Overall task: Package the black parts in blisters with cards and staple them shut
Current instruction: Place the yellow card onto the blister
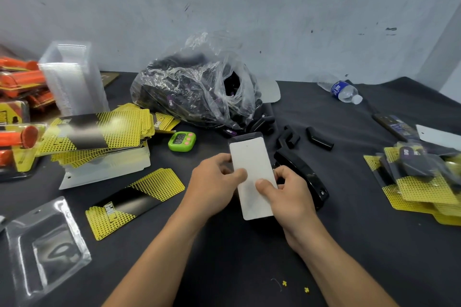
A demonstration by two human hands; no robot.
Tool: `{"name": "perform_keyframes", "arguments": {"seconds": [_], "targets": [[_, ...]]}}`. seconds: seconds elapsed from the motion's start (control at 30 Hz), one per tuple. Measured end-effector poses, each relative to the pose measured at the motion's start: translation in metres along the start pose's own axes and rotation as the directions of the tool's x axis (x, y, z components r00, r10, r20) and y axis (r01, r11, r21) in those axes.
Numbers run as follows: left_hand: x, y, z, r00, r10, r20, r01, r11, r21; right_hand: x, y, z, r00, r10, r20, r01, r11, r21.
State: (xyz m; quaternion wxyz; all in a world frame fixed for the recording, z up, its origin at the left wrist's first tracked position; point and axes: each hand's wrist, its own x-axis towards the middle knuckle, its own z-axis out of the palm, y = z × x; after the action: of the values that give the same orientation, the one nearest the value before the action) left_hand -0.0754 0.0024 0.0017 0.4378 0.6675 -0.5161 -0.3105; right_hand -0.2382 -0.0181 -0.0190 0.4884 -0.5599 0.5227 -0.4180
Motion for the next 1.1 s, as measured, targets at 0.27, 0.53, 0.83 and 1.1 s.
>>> {"name": "perform_keyframes", "arguments": {"seconds": [0.27,0.53,0.83,1.1], "targets": [[-0.001,0.003,0.006,0.976,-0.035,-0.216,0.007,0.991,-0.131,-0.006,-0.008,0.001,0.998,0.0,0.055,-0.001,1.0,0.013],[0.0,0.003,0.003,0.949,-0.066,-0.307,-0.003,0.976,-0.219,-0.007,-0.016,-0.004,0.959,0.053,0.277,-0.117,0.969,0.22],[0.004,0.0,-0.002,0.998,-0.05,-0.045,0.033,0.946,-0.322,-0.005,-0.012,-0.003,0.989,0.069,0.133,-0.095,0.976,0.195],[-0.003,-0.005,0.008,0.982,-0.056,-0.18,0.064,0.997,0.037,-0.011,-0.008,-0.002,0.949,-0.284,-0.139,0.22,0.91,-0.352]]}}
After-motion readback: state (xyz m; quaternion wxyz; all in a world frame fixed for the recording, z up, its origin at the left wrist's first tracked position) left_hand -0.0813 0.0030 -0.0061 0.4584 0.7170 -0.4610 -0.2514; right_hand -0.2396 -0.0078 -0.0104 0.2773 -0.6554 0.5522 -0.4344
